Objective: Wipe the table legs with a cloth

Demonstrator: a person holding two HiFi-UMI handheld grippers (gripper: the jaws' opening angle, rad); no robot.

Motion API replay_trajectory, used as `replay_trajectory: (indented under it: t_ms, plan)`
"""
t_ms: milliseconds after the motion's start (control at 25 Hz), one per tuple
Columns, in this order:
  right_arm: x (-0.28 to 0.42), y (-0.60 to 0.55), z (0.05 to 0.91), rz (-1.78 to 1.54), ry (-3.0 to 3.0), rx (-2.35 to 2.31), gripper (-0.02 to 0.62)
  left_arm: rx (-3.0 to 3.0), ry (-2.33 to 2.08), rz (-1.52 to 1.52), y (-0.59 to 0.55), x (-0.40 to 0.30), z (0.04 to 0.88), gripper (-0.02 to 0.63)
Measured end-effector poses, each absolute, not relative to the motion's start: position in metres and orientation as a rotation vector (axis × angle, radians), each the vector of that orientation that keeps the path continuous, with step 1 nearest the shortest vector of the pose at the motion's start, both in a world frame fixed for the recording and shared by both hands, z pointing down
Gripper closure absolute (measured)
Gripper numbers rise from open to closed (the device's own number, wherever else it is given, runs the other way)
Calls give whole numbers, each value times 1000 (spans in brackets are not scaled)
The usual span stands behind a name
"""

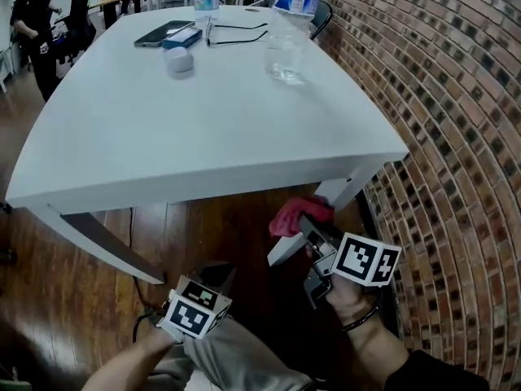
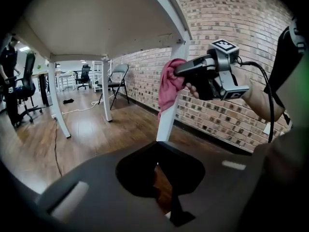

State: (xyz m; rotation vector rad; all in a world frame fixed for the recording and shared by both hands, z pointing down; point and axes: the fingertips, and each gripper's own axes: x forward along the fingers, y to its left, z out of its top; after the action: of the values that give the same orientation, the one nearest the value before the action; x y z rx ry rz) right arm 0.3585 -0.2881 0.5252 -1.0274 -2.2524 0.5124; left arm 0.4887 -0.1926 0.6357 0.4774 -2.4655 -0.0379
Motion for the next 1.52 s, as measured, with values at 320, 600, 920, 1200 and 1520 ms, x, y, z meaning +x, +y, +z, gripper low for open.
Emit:
replay_trajectory:
  t_ms: [320,600,920,1200,1520]
  plan:
    - [358,-282,655,539,-2190,-874,497,455,-2339,-112,-173,503,681,606]
    - [353,-286,777,462,-2206,-767,497,552,-2282,-96,-201,500,710,606]
    - [354,-285,904,385,-2218,-652,497,604,-2247,-29,-197,539,734,606]
    - [356,-286,972,296,-2129,-572,497,543,-2244,-130,-178,552,735,606]
    - [362,-300,1020,239,-2015,-500,495,483,-2231,-189,-148,566,747,606]
